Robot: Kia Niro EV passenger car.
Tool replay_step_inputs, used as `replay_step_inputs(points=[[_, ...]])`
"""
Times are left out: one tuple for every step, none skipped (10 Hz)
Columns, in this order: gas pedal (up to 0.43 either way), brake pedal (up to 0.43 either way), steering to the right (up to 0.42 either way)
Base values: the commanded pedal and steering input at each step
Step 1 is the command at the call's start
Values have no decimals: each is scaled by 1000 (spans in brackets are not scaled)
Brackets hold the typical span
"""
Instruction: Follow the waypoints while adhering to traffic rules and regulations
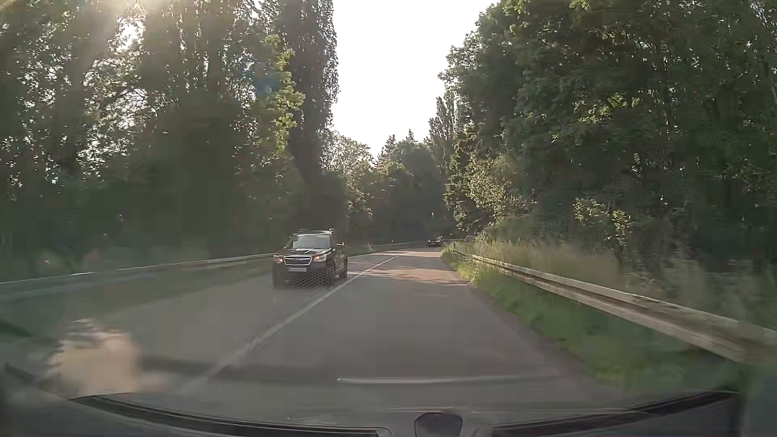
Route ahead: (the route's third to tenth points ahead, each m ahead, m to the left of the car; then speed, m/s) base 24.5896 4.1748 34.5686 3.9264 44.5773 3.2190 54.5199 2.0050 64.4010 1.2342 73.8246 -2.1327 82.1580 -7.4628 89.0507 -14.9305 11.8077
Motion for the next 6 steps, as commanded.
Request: replay_step_inputs(points=[[0, 0, 5], [0, 0, 5], [0, 0, 6], [0, 0, 6], [0, 0, 6], [0, 0, 6]])
